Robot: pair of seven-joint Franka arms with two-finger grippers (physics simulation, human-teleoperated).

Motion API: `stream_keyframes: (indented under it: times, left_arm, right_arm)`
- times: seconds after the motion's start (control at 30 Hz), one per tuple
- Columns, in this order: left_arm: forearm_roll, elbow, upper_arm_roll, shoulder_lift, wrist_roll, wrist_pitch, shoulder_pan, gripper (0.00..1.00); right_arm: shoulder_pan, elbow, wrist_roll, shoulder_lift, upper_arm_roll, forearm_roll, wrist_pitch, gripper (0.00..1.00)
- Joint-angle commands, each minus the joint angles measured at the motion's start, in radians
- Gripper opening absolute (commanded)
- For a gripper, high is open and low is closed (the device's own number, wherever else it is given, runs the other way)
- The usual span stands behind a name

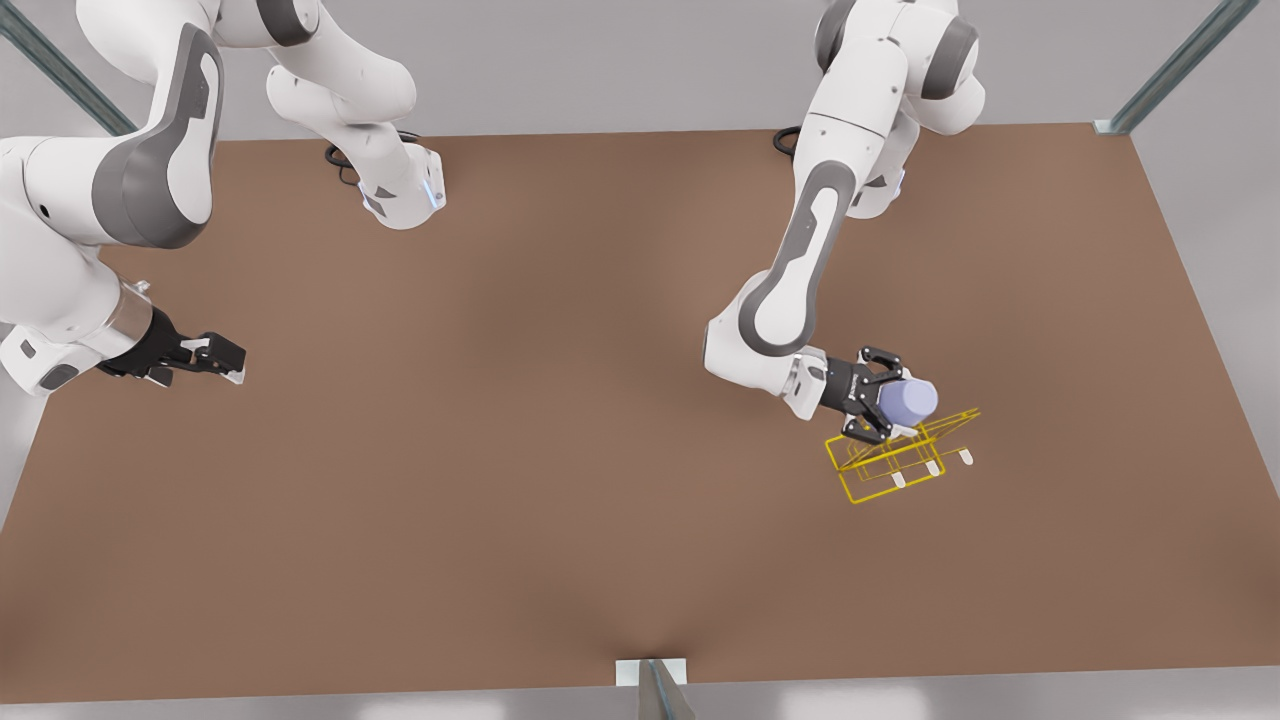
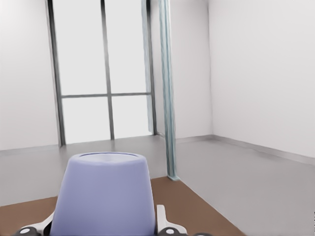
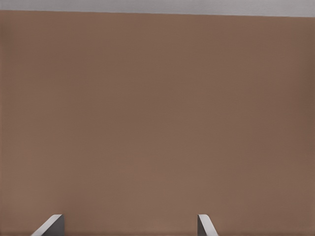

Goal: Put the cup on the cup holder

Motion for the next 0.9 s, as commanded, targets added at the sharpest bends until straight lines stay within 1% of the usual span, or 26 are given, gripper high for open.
stream_keyframes:
  times: [0.0, 0.1, 0.23, 0.37, 0.87]
  left_arm:
    - [0.004, -0.004, 0.001, 0.0, -0.206, 0.004, -0.001, 0.75]
    - [0.004, -0.005, 0.001, 0.014, -0.227, 0.003, -0.001, 0.75]
    - [0.004, -0.007, 0.002, 0.066, -0.272, 0.004, -0.001, 0.75]
    - [0.005, -0.093, 0.002, 0.024, -0.307, 0.007, -0.001, 0.75]
    - [-0.016, -0.102, 0.002, 0.063, -0.358, 0.003, -0.048, 0.75]
  right_arm:
    - [0.0, 0.0, 0.0, -0.001, 0.0, 0.001, 0.001, 1.0]
    - [0.0, 0.0, 0.0, -0.001, 0.0, 0.001, 0.001, 1.0]
    - [0.0, -0.001, 0.0, -0.001, 0.0, 0.001, 0.001, 1.0]
    - [0.002, -0.001, 0.0, -0.001, 0.0, 0.002, 0.001, 1.0]
    - [0.002, -0.001, 0.0, -0.001, 0.0, 0.001, 0.001, 1.0]
